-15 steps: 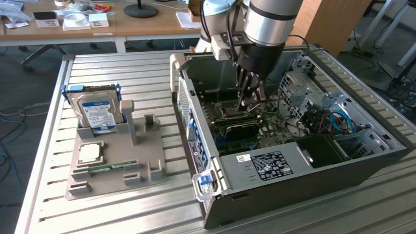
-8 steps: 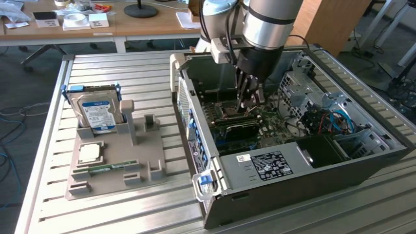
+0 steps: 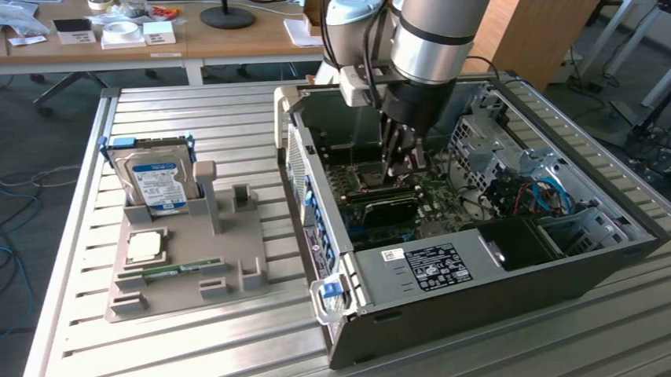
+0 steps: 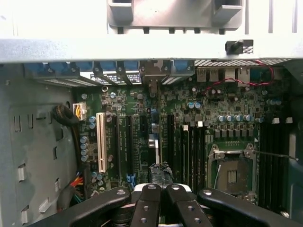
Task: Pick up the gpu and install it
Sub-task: 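Press down on the gpu until it lock into place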
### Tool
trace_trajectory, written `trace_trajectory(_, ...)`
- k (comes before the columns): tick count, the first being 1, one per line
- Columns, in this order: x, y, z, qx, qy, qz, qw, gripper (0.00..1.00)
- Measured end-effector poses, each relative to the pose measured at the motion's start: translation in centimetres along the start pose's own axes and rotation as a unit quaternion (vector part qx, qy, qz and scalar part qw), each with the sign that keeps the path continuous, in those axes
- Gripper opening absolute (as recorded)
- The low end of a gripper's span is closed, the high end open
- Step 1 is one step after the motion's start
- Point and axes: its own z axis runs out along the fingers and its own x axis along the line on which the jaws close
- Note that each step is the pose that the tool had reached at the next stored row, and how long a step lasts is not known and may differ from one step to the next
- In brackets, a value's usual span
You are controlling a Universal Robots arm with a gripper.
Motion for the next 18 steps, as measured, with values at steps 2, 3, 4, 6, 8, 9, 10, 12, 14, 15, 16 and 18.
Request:
trace_trajectory(2, 0.0, -0.24, 0.07, 0.0, -0.0001, 0.0, 1.0, 0.11)
trace_trajectory(3, 0.0, -0.25, 0.09, 0.0, 0.0, 0.0, 1.0, 0.11)
trace_trajectory(4, 0.0, -0.25, 0.15, 0.0, 0.0, 0.0, 1.0, 0.11)
trace_trajectory(6, 0.0, -0.26, 0.43, 0.0, 0.0, 0.0, 1.0, 0.11)
trace_trajectory(8, 0.0, -0.26, 0.79, 0.0, 0.0, 0.0, 1.0, 0.11)
trace_trajectory(9, -0.1, -0.25, 0.97, 0.0, -0.0001, 0.0, 1.0, 0.11)
trace_trajectory(10, -0.1, -0.25, 1.15, 0.0, 0.0, 0.0, 1.0, 0.11)
trace_trajectory(12, -0.1, -0.25, 1.52, 0.0, 0.0, 0.0, 1.0, 0.11)
trace_trajectory(14, -0.1, -0.24, 1.88, 0.0, 0.0, 0.0, 1.0, 0.11)
trace_trajectory(15, -0.1, -0.24, 1.98, 0.0, 0.0001, 0.0, 1.0, 0.11)
trace_trajectory(16, -0.1, -0.24, 1.98, 0.0, 0.0011, 0.0, 1.0, 0.11)
trace_trajectory(18, -0.1, -0.24, 1.98, 0.0, 0.0017, 0.0, 1.0, 0.11)
